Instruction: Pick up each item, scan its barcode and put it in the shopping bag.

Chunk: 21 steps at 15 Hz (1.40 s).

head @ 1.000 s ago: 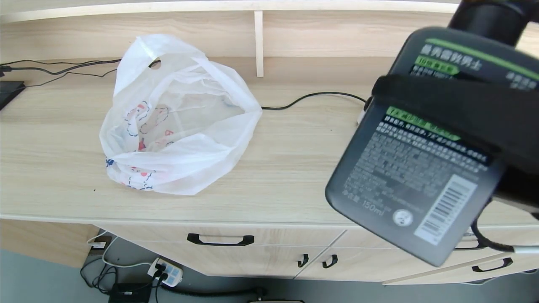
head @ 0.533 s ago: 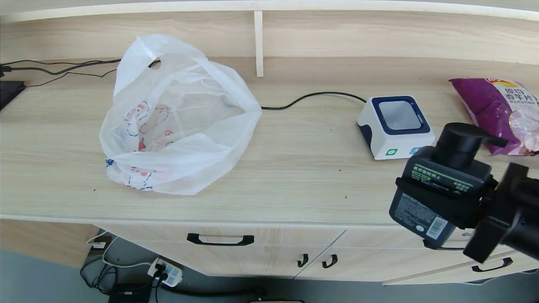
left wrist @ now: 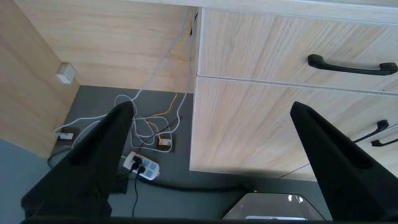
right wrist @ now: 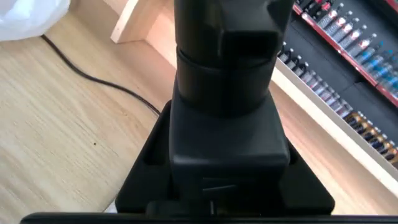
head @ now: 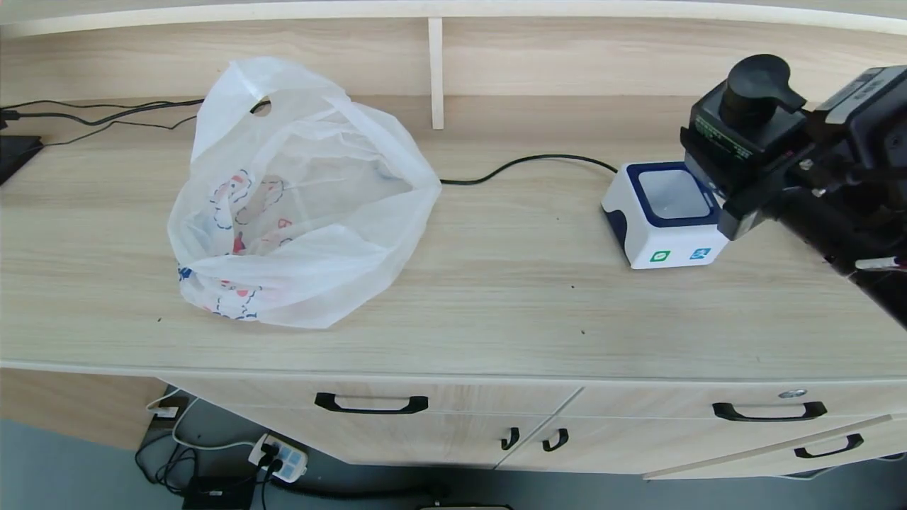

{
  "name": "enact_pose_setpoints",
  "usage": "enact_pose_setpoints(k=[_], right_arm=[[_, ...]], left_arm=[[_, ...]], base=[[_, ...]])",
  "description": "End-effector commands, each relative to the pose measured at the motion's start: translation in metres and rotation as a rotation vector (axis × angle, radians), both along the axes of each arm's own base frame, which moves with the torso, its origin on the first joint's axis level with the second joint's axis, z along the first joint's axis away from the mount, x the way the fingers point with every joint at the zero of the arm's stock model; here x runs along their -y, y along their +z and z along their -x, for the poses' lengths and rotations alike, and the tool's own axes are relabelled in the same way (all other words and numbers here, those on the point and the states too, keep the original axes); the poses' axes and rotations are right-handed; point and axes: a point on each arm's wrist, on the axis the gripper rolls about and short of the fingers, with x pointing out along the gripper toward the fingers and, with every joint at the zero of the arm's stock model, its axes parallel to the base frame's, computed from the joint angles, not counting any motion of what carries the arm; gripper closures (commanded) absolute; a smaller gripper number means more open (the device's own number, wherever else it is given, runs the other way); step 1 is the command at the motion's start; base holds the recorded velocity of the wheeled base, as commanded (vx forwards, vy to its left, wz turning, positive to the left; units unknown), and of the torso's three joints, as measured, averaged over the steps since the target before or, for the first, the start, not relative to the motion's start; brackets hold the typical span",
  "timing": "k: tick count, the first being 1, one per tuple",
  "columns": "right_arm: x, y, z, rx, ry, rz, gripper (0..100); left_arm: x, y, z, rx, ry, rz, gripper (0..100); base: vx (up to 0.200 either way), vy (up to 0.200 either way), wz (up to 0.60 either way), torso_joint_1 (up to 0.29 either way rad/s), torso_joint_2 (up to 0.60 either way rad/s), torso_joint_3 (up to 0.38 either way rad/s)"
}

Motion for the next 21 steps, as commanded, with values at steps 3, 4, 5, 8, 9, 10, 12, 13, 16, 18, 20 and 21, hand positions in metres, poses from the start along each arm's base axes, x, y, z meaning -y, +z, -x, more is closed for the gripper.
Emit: enact_pose_setpoints(k=[3,4,5,8,9,10,12,13,16,18,20,21], right_arm=[[-0.022,-0.013,-0.056,0.061,0.082,0.203,100],[-0.023,-0.009,-0.059,0.079,0.079,0.203,100],[-0.014,-0.001,-0.063,0.118,0.046,0.223,100],[0.010,0.001,-0.064,0.130,0.032,0.253,100],[0.014,0.004,-0.060,0.134,0.025,0.253,100],[0.015,0.004,-0.059,0.123,0.028,0.252,100],[0.016,0.007,-0.056,0.126,0.039,0.235,100],[0.016,0.005,-0.056,0.118,0.040,0.237,100],[-0.001,0.006,-0.046,0.114,0.089,0.209,100],[-0.039,0.003,-0.018,0.098,0.180,0.109,100],[-0.062,-0.009,0.024,-0.002,0.177,-0.119,100],[-0.060,-0.013,0.040,-0.053,0.162,-0.221,100]], left_arm=[[0.000,0.000,0.000,0.003,0.000,0.005,0],[0.000,0.000,0.000,0.003,0.000,0.005,0],[0.000,0.000,0.000,0.003,0.000,0.002,0],[0.000,0.000,0.000,0.003,0.000,0.002,0],[0.000,0.000,0.000,0.003,0.000,0.002,0],[0.000,0.000,0.000,0.003,0.000,0.000,0],[0.000,0.000,0.000,0.001,0.000,0.002,0],[0.000,0.000,0.000,0.001,0.000,0.002,0],[0.000,0.000,0.000,0.001,0.000,0.002,0],[0.000,0.000,0.000,0.001,0.000,0.000,0],[0.000,0.000,0.000,0.000,0.000,0.000,0],[0.000,0.000,0.000,0.000,0.000,0.000,0]], base=[[0.000,0.000,0.00,0.000,0.00,0.000],[0.000,0.000,0.00,0.000,0.00,0.000],[0.000,0.000,0.00,0.000,0.00,0.000],[0.000,0.000,0.00,0.000,0.00,0.000],[0.000,0.000,0.00,0.000,0.00,0.000],[0.000,0.000,0.00,0.000,0.00,0.000],[0.000,0.000,0.00,0.000,0.00,0.000],[0.000,0.000,0.00,0.000,0.00,0.000],[0.000,0.000,0.00,0.000,0.00,0.000],[0.000,0.000,0.00,0.000,0.00,0.000],[0.000,0.000,0.00,0.000,0.00,0.000],[0.000,0.000,0.00,0.000,0.00,0.000]])
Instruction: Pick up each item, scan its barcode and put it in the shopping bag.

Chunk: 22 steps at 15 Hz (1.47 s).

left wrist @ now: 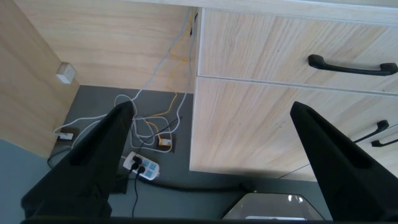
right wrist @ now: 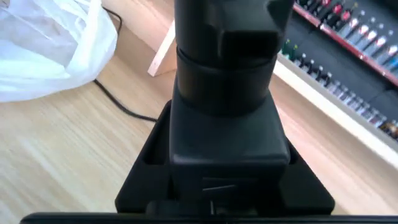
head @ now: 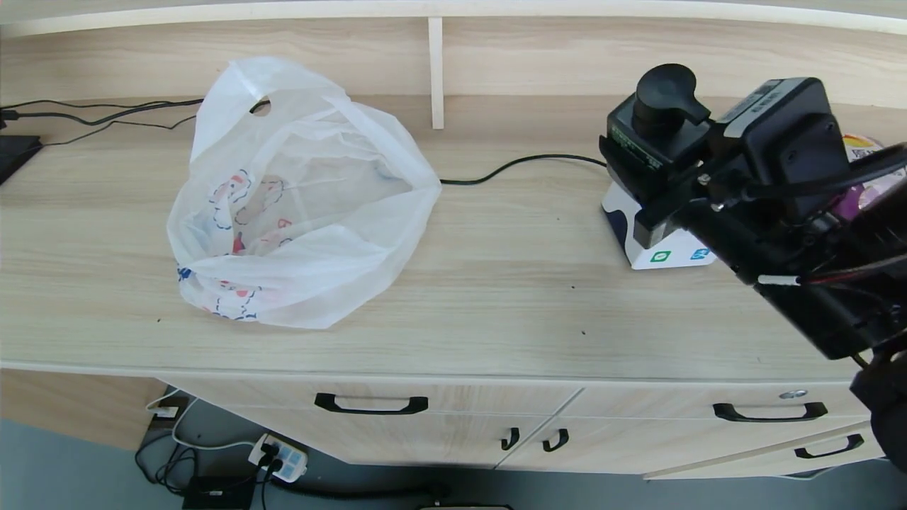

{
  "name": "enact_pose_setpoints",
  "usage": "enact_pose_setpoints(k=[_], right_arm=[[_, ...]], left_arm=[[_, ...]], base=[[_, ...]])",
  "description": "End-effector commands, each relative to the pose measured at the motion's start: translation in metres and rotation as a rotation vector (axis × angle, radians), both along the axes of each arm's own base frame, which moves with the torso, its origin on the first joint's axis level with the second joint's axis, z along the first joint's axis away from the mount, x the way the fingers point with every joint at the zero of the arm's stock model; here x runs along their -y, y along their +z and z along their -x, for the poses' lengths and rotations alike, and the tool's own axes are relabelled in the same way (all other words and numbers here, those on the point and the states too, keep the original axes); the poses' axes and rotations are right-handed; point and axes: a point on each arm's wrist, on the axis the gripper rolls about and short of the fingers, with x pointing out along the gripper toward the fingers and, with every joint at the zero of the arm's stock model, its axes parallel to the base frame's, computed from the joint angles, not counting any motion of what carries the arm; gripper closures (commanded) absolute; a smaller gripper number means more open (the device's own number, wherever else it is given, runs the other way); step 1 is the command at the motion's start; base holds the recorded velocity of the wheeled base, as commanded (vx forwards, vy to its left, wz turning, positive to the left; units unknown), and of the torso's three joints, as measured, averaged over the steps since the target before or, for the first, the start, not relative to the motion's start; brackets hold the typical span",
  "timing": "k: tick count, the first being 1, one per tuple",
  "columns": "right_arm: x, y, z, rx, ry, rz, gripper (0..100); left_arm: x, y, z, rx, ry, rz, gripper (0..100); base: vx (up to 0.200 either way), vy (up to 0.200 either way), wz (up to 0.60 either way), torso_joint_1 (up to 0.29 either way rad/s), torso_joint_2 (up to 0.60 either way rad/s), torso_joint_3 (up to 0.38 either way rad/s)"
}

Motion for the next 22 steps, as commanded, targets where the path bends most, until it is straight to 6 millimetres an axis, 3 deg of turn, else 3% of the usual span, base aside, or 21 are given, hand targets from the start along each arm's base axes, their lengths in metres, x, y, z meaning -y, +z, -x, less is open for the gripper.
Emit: enact_pose_setpoints(k=[1,3,5,9,12,16,22], right_arm=[[0.012,-0.001,0.058,-0.093,0.016,-0.272,100],[0.039,0.007,0.093,-0.113,-0.010,-0.380,100],[0.063,0.008,0.117,-0.175,-0.024,-0.374,100],[0.086,0.008,0.139,-0.299,-0.032,-0.471,100],[0.089,0.012,0.142,-0.371,0.064,-0.675,100],[0.088,-0.006,0.141,-0.436,0.067,-0.688,100],[0.070,-0.006,0.123,-0.491,0.118,-0.631,100]], left_arm=[[0.000,0.000,0.000,-0.001,0.000,0.000,0],[0.000,0.000,0.000,-0.001,0.000,0.000,0],[0.000,0.000,0.000,-0.001,0.000,0.000,0],[0.000,0.000,0.000,0.000,0.000,0.002,0],[0.000,0.000,0.000,-0.001,0.000,0.000,0],[0.000,0.000,0.000,0.000,0.000,0.002,0],[0.000,0.000,0.000,0.000,0.000,0.000,0]], base=[[0.000,0.000,0.00,0.000,0.00,0.000],[0.000,0.000,0.00,0.000,0.00,0.000],[0.000,0.000,0.00,0.000,0.00,0.000],[0.000,0.000,0.00,0.000,0.00,0.000],[0.000,0.067,0.00,0.001,0.00,0.001],[0.000,0.200,0.00,0.004,0.00,0.004],[0.000,0.200,0.00,0.001,0.00,0.006]])
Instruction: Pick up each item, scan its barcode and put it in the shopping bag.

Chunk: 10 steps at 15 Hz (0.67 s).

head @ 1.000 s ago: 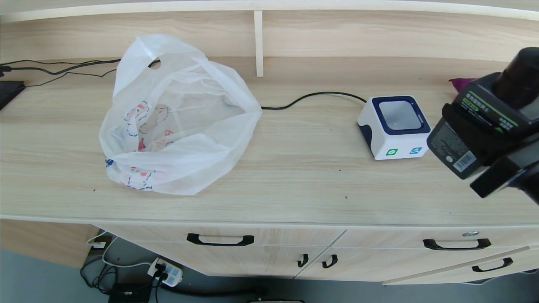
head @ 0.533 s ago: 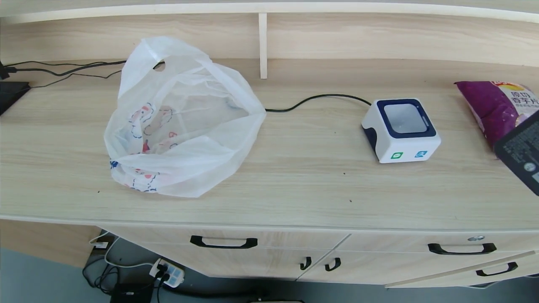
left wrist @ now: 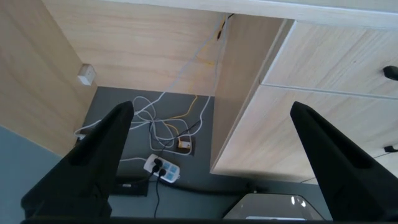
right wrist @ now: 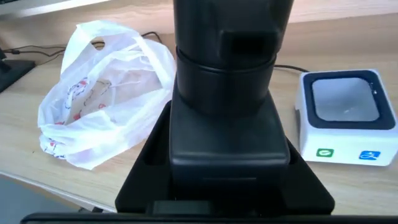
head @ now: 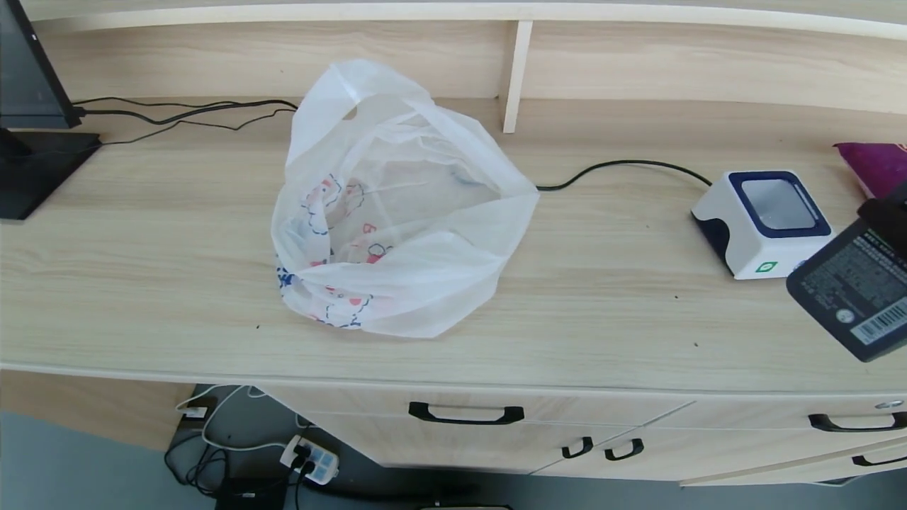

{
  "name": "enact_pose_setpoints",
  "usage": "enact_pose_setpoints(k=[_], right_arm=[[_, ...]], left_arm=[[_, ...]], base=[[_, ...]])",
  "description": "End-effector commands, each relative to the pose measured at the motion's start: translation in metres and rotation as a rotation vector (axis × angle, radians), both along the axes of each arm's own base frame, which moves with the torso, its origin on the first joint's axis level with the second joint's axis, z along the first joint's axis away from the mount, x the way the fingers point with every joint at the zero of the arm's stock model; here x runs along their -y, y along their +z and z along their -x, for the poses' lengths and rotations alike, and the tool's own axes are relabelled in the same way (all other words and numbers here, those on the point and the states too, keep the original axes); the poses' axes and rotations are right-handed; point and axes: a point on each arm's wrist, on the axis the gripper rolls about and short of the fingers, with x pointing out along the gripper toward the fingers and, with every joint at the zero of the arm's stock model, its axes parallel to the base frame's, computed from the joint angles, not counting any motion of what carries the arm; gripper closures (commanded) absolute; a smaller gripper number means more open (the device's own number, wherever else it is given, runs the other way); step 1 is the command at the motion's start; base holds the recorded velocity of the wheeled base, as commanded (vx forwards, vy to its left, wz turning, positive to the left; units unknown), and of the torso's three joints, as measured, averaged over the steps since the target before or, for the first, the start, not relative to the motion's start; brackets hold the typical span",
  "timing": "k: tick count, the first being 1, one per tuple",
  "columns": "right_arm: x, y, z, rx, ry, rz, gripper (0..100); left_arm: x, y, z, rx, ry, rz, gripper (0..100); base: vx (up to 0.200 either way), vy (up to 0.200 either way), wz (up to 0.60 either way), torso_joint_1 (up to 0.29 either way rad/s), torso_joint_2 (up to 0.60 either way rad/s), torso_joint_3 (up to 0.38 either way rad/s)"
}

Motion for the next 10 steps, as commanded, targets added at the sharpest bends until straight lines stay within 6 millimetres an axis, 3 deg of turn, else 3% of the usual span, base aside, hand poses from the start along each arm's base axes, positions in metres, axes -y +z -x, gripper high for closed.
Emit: enact_pose_setpoints(k=[1,4,7,10], right_arm=[[-0.015,0.000,-0.016,-0.030,0.019,0.037,100],[-0.029,-0.004,-0.029,-0.062,0.041,0.077,100],[-0.043,0.014,-0.044,-0.035,0.058,0.054,100],[-0.050,0.018,-0.051,-0.034,0.066,0.054,100]], left_arm=[[0.000,0.000,0.000,-0.001,0.000,-0.003,0],[0.000,0.000,0.000,-0.001,0.000,-0.002,0],[0.000,0.000,0.000,-0.002,0.000,-0.003,0],[0.000,0.000,0.000,-0.002,0.000,-0.003,0]], base=[[0.000,0.200,0.00,0.002,0.01,0.002],[0.000,0.000,0.60,0.004,0.00,0.002],[0.000,0.000,0.60,0.001,0.00,0.002],[0.000,0.000,0.60,0.004,0.01,0.004]])
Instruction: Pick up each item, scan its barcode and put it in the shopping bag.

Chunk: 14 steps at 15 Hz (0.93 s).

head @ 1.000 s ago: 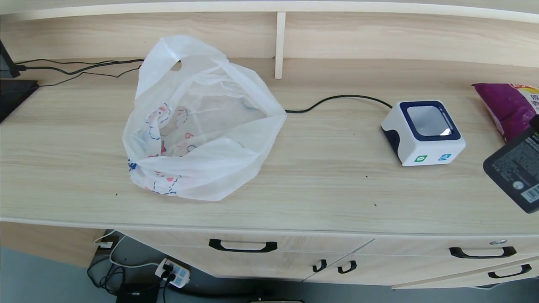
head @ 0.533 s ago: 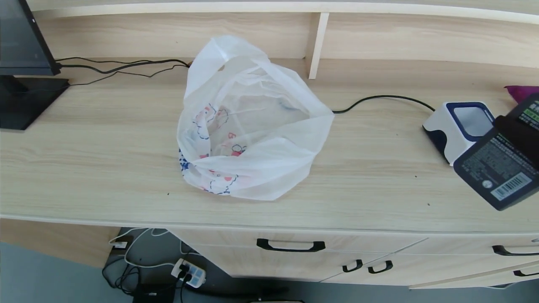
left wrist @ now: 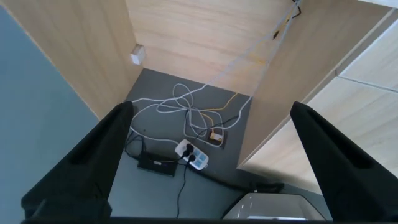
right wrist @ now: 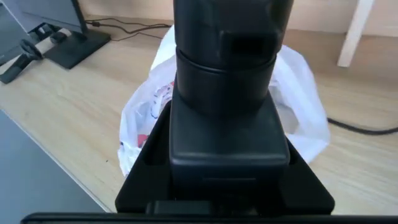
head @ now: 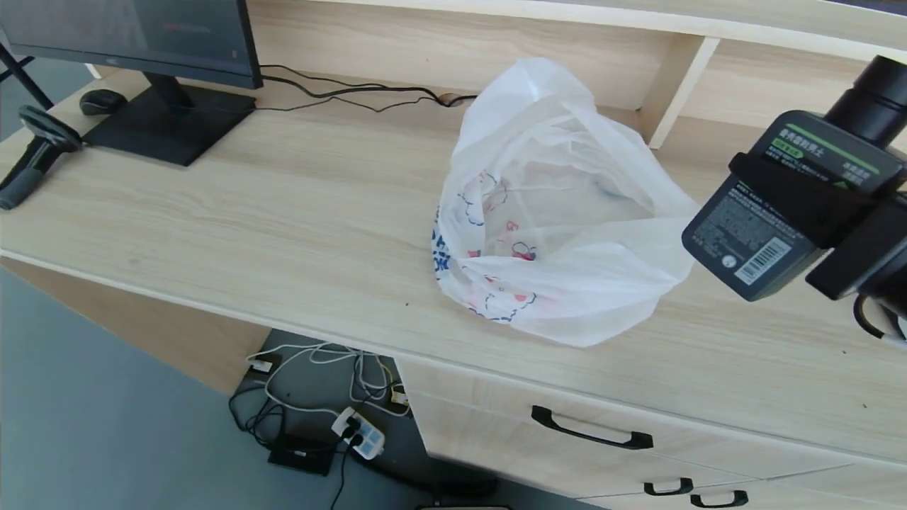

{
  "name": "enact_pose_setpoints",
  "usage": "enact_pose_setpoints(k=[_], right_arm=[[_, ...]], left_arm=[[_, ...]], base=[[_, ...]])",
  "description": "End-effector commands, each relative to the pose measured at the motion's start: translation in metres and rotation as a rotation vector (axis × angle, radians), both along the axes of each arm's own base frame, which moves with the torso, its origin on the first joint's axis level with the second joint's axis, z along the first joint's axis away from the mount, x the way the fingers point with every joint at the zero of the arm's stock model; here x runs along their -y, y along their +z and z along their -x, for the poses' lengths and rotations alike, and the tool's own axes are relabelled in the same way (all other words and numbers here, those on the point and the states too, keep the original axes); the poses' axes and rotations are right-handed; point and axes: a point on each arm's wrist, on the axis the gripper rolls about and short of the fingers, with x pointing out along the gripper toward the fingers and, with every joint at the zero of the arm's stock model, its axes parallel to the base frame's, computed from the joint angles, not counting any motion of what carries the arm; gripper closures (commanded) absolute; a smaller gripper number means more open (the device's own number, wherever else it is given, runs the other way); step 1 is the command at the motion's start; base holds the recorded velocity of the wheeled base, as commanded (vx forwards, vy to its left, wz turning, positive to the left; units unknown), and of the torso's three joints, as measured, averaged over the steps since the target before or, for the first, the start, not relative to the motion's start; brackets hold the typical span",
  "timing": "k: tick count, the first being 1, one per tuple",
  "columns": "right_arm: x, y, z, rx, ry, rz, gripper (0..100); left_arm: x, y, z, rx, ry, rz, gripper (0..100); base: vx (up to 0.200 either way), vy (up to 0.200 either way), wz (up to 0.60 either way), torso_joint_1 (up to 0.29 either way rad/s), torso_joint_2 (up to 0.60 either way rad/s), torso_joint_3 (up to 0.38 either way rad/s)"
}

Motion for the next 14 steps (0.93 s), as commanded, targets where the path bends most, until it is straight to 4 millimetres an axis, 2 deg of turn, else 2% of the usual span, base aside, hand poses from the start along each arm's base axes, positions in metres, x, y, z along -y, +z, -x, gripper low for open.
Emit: enact_pose_setpoints(k=[1,2,3,6,8,14], right_arm=[[-0.010,-0.007,-0.012,-0.039,-0.001,0.014,100],[-0.012,-0.013,-0.021,-0.071,-0.018,0.009,100],[-0.017,-0.022,-0.041,-0.120,-0.013,-0.003,100],[-0.024,-0.009,-0.074,-0.117,0.088,-0.092,100],[-0.016,-0.016,-0.094,-0.142,0.054,-0.091,100],[-0.012,-0.039,-0.117,-0.235,0.027,-0.110,100]], left_arm=[[0.000,0.000,0.000,-0.001,0.001,0.000,0],[0.000,0.000,0.000,-0.001,0.001,0.000,0],[0.000,0.000,0.000,-0.001,0.001,0.000,0],[0.000,0.000,0.000,0.000,0.001,0.000,0],[0.000,0.000,0.000,0.000,0.001,0.002,0],[0.000,0.000,0.000,0.002,0.001,0.002,0]], base=[[0.000,0.000,0.60,0.007,0.00,-0.002],[0.000,0.000,0.60,-0.002,0.01,0.002],[0.000,0.000,0.00,0.000,0.00,0.000],[0.000,0.000,0.00,0.000,0.00,0.000],[0.000,0.000,0.00,0.000,0.00,0.000],[0.000,0.000,0.00,0.000,0.00,0.000]])
